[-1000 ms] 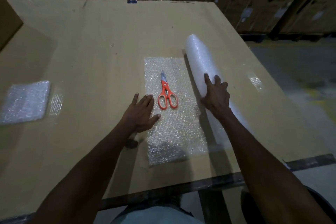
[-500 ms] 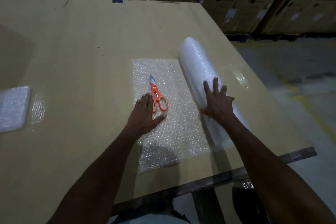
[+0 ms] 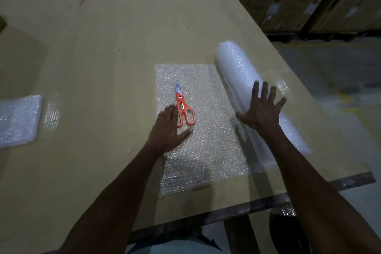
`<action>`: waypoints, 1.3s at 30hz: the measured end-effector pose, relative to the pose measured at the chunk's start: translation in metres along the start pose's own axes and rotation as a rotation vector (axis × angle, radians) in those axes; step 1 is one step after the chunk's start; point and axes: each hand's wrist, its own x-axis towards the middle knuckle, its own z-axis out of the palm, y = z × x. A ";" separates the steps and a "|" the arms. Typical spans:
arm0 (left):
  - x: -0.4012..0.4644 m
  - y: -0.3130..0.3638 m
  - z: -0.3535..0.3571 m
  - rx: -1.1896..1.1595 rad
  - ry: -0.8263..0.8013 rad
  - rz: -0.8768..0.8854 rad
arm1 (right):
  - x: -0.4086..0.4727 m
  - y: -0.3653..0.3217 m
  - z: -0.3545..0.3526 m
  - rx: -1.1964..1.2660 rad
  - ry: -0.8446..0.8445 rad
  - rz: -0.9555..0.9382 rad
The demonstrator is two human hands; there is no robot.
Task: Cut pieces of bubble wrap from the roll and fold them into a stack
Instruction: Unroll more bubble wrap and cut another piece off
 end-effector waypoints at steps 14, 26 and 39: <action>-0.022 -0.014 -0.011 0.186 -0.097 -0.020 | -0.037 -0.166 0.015 0.487 -0.178 -0.198; -0.016 -0.017 -0.010 0.191 -0.098 0.037 | -0.054 -0.122 0.009 1.242 -0.571 0.260; -0.072 0.048 0.000 0.342 0.059 0.075 | -0.172 -0.064 0.012 1.743 -0.341 0.415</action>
